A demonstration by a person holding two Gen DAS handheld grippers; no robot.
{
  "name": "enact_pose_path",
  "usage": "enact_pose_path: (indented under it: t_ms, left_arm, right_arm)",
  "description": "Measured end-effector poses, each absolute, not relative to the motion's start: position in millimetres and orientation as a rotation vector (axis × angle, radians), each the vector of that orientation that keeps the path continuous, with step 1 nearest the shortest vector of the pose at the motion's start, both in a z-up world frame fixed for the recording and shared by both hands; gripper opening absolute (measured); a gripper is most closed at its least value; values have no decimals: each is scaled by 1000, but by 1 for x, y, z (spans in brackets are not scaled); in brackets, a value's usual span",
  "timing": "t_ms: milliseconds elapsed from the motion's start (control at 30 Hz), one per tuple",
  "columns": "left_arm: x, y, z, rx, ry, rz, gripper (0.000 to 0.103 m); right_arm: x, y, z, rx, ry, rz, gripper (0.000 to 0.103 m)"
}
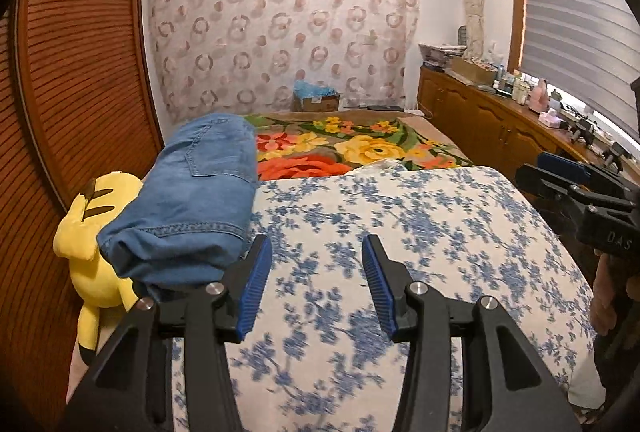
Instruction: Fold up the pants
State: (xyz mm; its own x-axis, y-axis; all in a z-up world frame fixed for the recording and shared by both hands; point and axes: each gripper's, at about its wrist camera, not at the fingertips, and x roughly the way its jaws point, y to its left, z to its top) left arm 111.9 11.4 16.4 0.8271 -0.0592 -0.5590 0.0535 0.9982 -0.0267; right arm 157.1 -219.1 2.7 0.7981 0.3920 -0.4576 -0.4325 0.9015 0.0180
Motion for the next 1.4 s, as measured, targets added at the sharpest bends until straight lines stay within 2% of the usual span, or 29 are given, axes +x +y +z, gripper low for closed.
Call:
enact_pose_path:
  t_ms: [533, 1400]
  left_arm:
    - [47, -28, 50, 22, 468, -51, 50]
    - [41, -33, 58, 15, 438, -52, 54]
  right_arm:
    - [76, -280, 25, -46, 340, 315, 75]
    - [65, -289, 27, -29, 317, 295, 76]
